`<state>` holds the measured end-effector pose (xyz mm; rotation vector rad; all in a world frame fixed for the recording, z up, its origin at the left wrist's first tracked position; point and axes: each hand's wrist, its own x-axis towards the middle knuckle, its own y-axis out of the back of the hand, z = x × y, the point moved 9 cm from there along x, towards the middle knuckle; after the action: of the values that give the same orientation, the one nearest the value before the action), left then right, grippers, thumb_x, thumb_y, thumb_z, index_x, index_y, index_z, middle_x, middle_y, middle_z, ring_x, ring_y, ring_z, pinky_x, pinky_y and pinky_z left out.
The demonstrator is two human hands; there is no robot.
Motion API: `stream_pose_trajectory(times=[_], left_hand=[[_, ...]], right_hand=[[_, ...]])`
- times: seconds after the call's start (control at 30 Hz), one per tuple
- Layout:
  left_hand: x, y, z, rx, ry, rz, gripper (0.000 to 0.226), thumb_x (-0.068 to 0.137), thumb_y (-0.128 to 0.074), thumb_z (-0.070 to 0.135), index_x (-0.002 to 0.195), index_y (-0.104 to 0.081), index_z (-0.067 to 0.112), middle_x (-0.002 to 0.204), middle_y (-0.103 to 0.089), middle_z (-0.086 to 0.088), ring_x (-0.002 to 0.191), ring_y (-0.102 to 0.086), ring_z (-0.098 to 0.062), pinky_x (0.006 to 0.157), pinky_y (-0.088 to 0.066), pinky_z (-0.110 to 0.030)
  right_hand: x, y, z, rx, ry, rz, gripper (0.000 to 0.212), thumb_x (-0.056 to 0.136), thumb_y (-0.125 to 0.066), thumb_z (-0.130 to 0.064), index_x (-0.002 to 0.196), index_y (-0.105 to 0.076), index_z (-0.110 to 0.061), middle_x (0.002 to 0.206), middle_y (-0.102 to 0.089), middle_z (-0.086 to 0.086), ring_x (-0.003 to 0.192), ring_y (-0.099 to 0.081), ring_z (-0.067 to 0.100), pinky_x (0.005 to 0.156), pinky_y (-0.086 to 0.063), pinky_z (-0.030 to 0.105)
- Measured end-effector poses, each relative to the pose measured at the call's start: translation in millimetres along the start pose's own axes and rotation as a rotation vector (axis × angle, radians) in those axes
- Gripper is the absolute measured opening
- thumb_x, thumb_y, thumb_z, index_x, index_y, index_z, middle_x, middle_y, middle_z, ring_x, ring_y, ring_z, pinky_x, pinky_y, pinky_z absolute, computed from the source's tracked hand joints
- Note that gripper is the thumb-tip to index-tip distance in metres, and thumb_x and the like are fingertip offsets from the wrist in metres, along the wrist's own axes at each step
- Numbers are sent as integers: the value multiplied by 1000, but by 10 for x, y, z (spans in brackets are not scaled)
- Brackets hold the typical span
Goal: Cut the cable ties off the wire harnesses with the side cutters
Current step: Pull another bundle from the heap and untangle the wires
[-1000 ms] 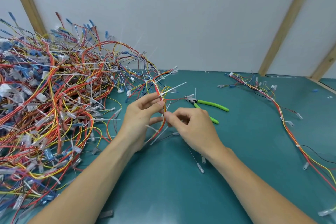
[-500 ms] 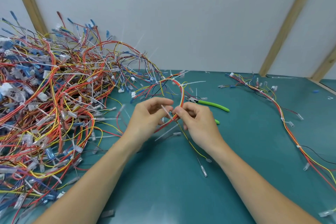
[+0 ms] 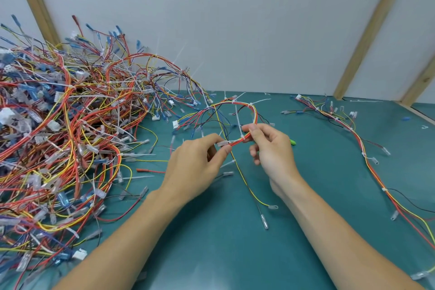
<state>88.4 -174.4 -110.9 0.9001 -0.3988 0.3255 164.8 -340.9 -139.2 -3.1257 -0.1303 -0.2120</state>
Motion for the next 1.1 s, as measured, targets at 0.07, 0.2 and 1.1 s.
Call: stream_pose_trajectory(times=[0.07, 0.2, 1.1], left_hand=[[14, -7, -45, -70, 31, 8, 15, 96, -58, 48, 86, -61, 37, 58, -52, 12, 58, -47, -11, 55, -31, -29], [28, 44, -111, -140, 56, 65, 13, 95, -63, 43, 86, -67, 35, 56, -53, 6, 57, -46, -17, 55, -41, -36], [54, 52, -97, -360, 82, 42, 10, 89, -75, 31, 82, -70, 26, 62, -62, 8, 60, -54, -7, 59, -44, -28]], right_hand=[[-4, -38, 41, 54, -68, -29, 26, 107, -53, -27, 99, -75, -15, 73, -72, -12, 47, -47, 5, 41, -35, 18], [-101, -292, 89, 11, -140, -236, 28, 105, -56, -31, 101, -75, -11, 83, -77, -3, 51, -51, 6, 41, -37, 18], [-34, -148, -6, 250, -206, -267, 16, 102, -60, -24, 109, -73, -17, 88, -72, -6, 57, -51, 5, 45, -37, 18]])
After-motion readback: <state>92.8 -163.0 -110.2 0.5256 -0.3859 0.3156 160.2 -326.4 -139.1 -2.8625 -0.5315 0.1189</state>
